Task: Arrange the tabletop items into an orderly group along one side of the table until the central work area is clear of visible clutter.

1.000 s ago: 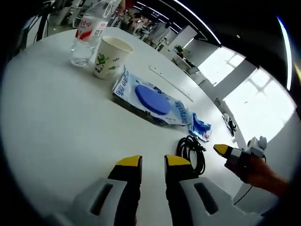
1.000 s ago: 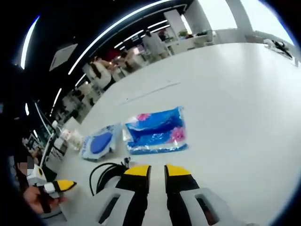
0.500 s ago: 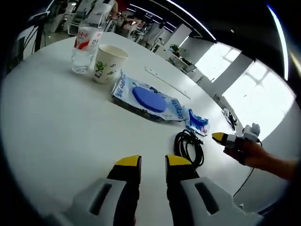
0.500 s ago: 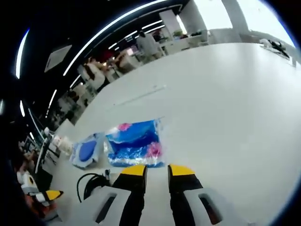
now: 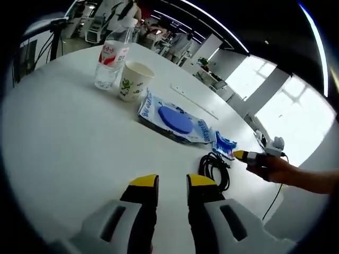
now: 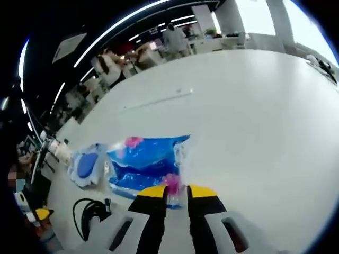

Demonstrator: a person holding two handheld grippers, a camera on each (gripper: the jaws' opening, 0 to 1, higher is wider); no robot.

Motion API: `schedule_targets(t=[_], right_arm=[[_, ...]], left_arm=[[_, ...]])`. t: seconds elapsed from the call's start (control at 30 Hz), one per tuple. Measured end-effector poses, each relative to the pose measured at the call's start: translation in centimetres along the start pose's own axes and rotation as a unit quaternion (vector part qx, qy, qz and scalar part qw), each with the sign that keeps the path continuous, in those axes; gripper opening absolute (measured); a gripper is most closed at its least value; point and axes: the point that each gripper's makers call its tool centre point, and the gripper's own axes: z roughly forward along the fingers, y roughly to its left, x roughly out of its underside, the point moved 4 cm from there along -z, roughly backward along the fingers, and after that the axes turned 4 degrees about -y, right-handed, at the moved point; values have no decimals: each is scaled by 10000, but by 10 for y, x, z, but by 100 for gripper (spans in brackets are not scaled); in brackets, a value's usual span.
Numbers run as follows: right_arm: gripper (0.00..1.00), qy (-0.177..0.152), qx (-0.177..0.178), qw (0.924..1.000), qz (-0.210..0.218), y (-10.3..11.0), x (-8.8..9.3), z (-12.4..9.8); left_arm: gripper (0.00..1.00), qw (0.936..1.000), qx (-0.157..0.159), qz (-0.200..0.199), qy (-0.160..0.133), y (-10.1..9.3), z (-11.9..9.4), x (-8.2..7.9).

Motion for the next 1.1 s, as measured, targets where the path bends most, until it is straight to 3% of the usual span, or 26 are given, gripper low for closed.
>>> schedule_targets(t=[0.1,0.47,0.73,0.9,1.1], right_arm=[[4,11,-95,9997,-238,5,-3,1],[1,107,-212,9990,-391,6,5,0],[1,26,-183,9996,-198,6,2,-3],[0,-85,18,9992,379,-1,9,-5],[0,-115,75,9992,384,-2,9,-5]], left_arm=[[18,10000,-28,4,-32,1,0,-2],[19,10000,59,36,19,-5,4,1],[19,9999,91,66,84,-6,4,4],[19,9998,139,62,110,-8,5,6],[19,9998,175,54,110,-10,5,6]])
